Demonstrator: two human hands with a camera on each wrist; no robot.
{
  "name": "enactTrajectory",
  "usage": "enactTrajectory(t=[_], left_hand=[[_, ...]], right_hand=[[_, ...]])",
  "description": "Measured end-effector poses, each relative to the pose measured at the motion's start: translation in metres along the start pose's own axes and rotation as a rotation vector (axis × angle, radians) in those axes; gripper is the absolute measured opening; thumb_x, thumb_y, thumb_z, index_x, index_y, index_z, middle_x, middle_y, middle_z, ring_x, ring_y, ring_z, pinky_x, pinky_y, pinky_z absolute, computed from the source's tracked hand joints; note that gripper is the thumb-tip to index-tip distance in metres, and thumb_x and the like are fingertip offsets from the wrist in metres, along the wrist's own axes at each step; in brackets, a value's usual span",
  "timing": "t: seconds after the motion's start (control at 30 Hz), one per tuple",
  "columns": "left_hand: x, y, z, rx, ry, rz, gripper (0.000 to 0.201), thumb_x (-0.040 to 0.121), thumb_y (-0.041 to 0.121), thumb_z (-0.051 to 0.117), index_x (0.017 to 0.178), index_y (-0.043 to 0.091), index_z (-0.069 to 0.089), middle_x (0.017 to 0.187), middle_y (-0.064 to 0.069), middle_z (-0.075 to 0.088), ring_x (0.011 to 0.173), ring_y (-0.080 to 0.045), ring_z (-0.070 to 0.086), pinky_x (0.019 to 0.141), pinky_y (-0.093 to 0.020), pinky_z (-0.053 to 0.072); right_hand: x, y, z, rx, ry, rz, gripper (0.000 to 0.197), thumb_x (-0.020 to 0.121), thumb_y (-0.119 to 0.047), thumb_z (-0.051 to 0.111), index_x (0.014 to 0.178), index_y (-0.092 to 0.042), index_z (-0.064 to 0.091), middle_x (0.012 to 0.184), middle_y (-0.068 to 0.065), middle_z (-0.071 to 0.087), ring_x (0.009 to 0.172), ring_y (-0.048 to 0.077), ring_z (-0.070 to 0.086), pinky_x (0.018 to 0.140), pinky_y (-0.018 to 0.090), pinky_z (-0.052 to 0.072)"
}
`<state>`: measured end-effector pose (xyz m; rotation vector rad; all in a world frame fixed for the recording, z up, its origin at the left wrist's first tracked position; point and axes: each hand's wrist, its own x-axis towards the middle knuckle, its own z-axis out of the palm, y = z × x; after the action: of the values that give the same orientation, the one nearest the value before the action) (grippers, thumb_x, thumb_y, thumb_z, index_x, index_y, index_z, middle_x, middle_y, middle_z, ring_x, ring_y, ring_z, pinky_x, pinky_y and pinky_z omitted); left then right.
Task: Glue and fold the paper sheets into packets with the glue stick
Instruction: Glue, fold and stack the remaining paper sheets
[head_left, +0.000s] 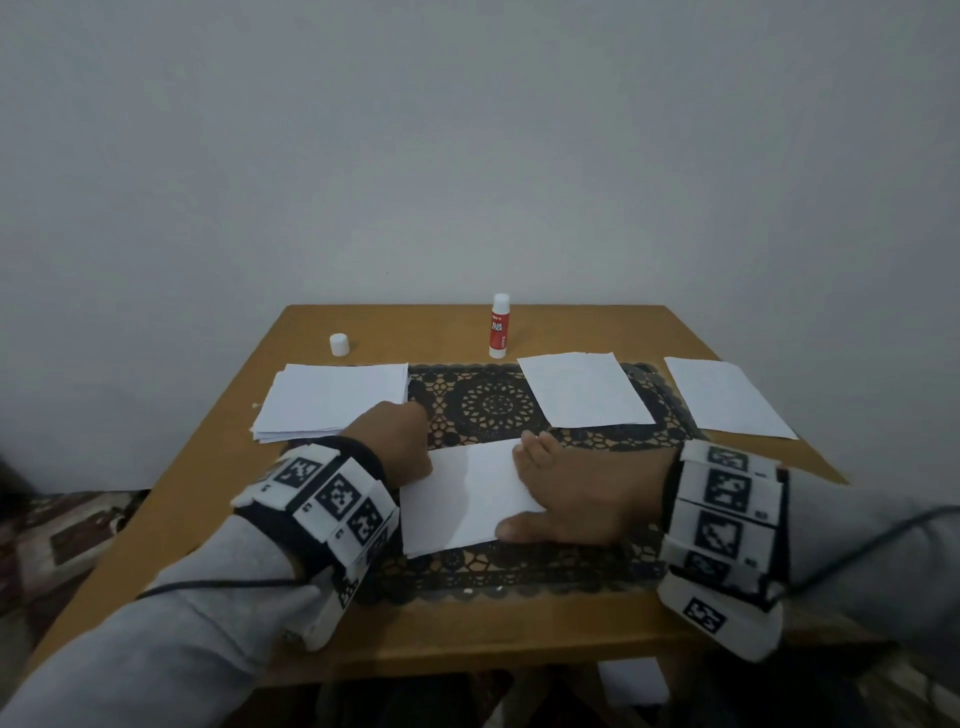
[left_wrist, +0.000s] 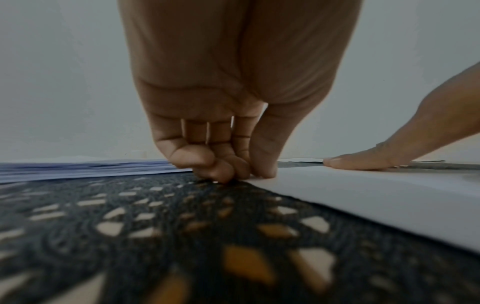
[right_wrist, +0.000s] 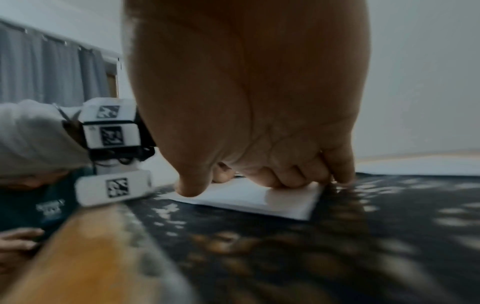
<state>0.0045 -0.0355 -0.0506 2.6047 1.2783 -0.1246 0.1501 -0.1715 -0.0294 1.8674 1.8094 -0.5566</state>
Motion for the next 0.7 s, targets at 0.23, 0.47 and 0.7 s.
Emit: enactTrajectory(t=[0.23, 0.47, 0.7], left_hand=[[0.001, -0.006, -0.001, -0.015, 0.167, -0.116, 0.007, 0.092, 0.016, 0.048, 0.089, 0.012, 0.053, 0.093, -0.006, 0.059, 0.080, -0.019, 0.052, 0.070, -0.026, 0.042], [0.002, -0.008, -0.004, -0.123, 0.361, -0.134, 0.005, 0.091, 0.012, 0.047, 0.085, 0.012, 0.047, 0.080, -0.002, 0.050, 0.075, -0.018, 0.049, 0.063, -0.025, 0.035], [0.000, -0.009, -0.007, -0.191, 0.401, -0.146, 0.006, 0.089, 0.009, 0.048, 0.092, 0.009, 0.054, 0.085, -0.005, 0.055, 0.080, -0.021, 0.054, 0.069, -0.028, 0.041]], right_hand=[[0.011, -0.047, -0.003, -0.032, 0.072, -0.185, 0.097, 0.093, -0.070, 0.027, 0.152, -0.004, -0.014, 0.159, 0.013, -0.020, 0.148, 0.027, -0.016, 0.120, 0.042, 0.003], [0.029, -0.051, -0.009, -0.033, 0.134, -0.168, 0.097, 0.093, -0.069, 0.030, 0.153, -0.005, -0.009, 0.161, 0.012, -0.017, 0.149, 0.028, -0.012, 0.122, 0.047, 0.009], [0.036, -0.058, -0.011, -0.004, 0.201, -0.143, 0.096, 0.092, -0.071, 0.029, 0.155, -0.009, -0.007, 0.163, 0.007, -0.013, 0.149, 0.029, -0.012, 0.119, 0.048, 0.011]])
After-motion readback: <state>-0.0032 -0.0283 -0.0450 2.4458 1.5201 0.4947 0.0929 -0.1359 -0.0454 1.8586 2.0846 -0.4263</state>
